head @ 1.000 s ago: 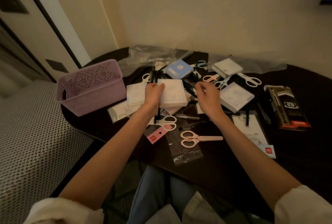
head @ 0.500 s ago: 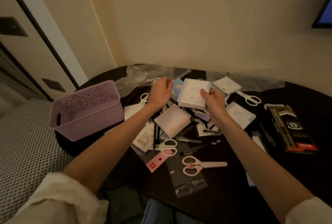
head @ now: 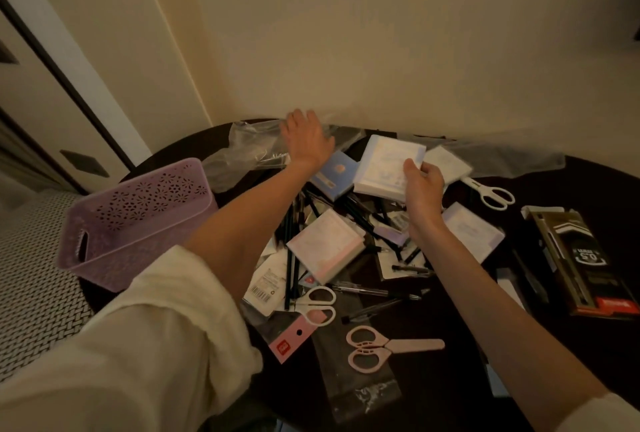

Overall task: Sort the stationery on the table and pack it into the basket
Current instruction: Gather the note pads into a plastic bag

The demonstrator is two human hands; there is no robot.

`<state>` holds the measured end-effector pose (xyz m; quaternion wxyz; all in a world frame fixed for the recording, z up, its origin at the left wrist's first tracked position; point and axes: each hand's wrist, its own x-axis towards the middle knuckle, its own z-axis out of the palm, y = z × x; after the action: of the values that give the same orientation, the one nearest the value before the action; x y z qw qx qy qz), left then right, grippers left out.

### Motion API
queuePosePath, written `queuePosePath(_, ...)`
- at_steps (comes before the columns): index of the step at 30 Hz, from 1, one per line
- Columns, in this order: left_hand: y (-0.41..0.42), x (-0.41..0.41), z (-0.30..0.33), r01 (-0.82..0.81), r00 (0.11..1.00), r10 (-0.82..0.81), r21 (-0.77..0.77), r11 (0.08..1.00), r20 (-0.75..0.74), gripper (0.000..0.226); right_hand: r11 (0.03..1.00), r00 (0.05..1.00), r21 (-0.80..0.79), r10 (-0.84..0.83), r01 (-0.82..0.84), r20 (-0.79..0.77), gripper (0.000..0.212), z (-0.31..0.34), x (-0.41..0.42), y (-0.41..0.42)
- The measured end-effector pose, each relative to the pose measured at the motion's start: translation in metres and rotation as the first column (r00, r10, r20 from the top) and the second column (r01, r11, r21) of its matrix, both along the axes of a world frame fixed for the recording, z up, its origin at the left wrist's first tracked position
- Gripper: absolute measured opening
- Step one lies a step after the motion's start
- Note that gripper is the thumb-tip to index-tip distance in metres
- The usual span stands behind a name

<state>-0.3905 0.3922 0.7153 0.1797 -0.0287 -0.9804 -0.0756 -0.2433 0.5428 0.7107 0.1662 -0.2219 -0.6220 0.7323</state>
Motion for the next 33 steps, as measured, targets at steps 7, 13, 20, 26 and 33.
queuePosePath(7,0.004,-0.019,0.006,-0.097,0.976,0.13,-0.187,0.978,0.172,0.062,0.996,0.998,-0.078,-0.039,0.042,0.047,0.038,0.0,-0.009,0.006)
queuePosePath(13,-0.011,0.001,0.039,-0.012,0.994,0.033,-0.193,0.981,0.107,0.015,0.985,0.993,-0.134,0.095,-0.105,-0.075,0.04,0.017,0.001,0.001)
queuePosePath(20,-0.045,0.047,0.081,0.066,0.99,-0.099,-0.298,0.952,-0.097,0.009,0.953,0.939,-0.166,0.201,-0.253,-0.278,0.033,0.062,0.026,-0.009)
queuePosePath(26,-0.06,0.124,0.084,0.171,0.919,-0.31,-0.46,0.872,-0.246,0.046,0.945,0.937,-0.201,0.193,-0.257,-0.291,0.062,0.085,0.052,-0.018)
queuePosePath(33,-0.054,0.228,0.081,0.16,0.904,-0.31,-0.439,0.884,-0.295,0.038,0.891,0.877,0.065,0.454,-0.45,-0.156,0.031,0.085,0.116,-0.01)
